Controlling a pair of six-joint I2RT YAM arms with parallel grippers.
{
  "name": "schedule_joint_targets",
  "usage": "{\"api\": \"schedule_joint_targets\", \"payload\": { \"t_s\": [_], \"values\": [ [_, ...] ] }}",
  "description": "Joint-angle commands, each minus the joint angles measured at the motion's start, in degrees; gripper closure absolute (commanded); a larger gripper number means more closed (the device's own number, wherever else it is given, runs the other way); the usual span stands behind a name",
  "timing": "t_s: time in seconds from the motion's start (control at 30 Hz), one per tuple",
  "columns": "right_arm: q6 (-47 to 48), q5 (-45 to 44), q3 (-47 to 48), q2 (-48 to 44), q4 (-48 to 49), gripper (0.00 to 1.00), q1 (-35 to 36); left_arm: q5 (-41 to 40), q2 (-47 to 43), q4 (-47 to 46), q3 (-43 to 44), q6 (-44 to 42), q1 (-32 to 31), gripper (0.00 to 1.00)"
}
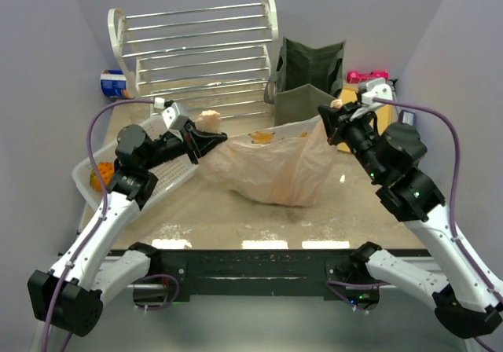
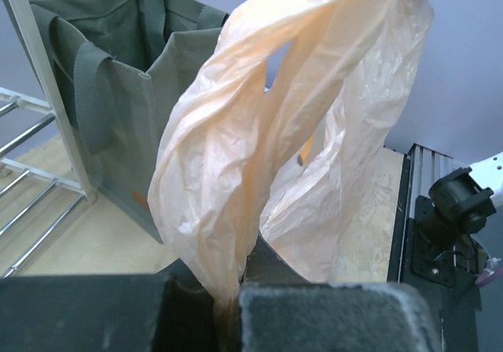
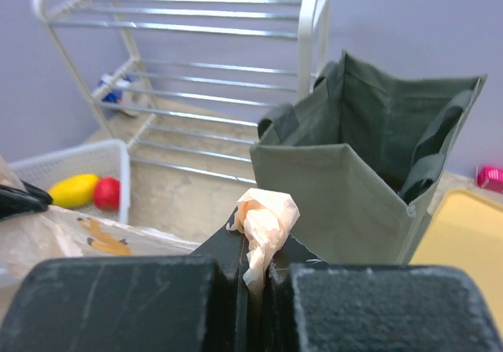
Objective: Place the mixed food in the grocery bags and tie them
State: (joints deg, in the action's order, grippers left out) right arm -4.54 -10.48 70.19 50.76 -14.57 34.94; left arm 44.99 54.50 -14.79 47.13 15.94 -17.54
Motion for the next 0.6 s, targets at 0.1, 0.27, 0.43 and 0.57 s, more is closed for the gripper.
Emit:
{"api": "schedule_joint_targets", "payload": {
  "t_s": [0.1,0.27,0.43,0.57],
  "values": [
    [-2.5,-1.74,-1.54,-4.53,1.47,1.0,-0.05,-8.17,-0.62,10.13,1.92,2.42,0.4,1.0],
    [2.59,10.25,-6.63,-3.05,2.7,1.0,-0.13,-3.53,1.83,9.42,0.5,3.13,0.4,1.0],
    [7.35,26.81,-10.34,1.61,6.21,1.0,-0.05,3.34,8.06,12.32,1.91,0.42,-0.47,1.0],
    [5.51,33.86,-11.48,4.69,9.9,0.97,-0.13,2.91,9.75,14.69,2.52,-2.05,-1.27,1.0]
  ]
}}
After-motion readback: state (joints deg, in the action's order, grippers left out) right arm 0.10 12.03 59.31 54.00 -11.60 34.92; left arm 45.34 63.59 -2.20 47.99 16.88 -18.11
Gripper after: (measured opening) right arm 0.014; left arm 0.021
